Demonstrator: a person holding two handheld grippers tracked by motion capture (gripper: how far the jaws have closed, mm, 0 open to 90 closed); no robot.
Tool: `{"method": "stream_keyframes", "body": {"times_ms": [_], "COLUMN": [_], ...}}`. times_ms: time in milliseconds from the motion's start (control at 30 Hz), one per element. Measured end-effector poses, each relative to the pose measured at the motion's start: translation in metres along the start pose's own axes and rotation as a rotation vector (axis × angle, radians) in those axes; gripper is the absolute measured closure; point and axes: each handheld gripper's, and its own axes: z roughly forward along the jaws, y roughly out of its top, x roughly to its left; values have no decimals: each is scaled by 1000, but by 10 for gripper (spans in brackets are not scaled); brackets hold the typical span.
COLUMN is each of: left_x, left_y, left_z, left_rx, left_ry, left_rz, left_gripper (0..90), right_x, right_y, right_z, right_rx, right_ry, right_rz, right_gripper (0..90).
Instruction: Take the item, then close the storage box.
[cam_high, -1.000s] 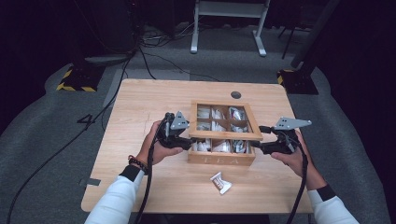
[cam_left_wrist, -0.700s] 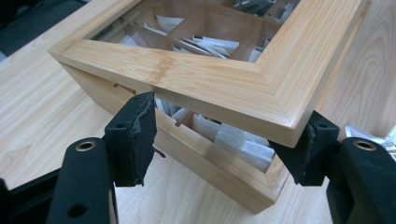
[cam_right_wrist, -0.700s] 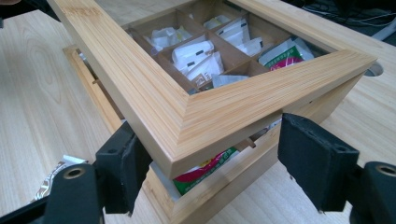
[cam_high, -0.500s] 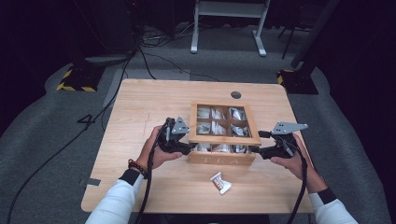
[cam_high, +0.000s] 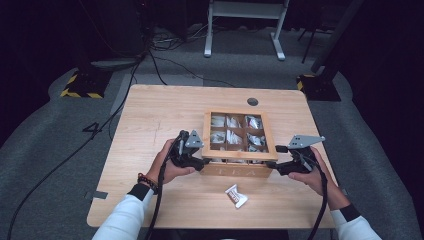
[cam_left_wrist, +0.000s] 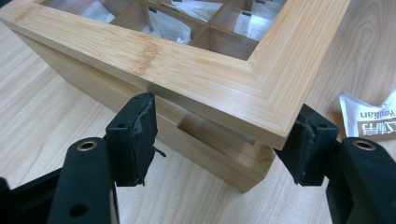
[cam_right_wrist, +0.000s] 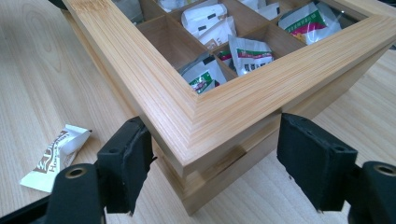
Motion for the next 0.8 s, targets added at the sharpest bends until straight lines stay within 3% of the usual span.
{"method": "stream_keyframes", "body": {"times_ms": [200, 533, 667, 800], "left_x": [1, 1, -3, -2], "left_y": [-3, -6, -10, -14], "left_z": [3, 3, 6, 1], "left_rx": [1, -5, 60, 21], "left_ry": [-37, -59, -56, -68], "left_rz": [-19, -45, -24, -33], "left_gripper": [345, 327, 305, 316], "right_x": [0, -1, 1, 0], "right_y": [-3, -7, -11, -14], "right_z": [1, 1, 2, 1], "right_rx": [4, 2, 13, 13], "right_ry": [15, 29, 31, 35], "right_rz": [2, 6, -1, 12], "right_gripper": [273, 286, 295, 299]}}
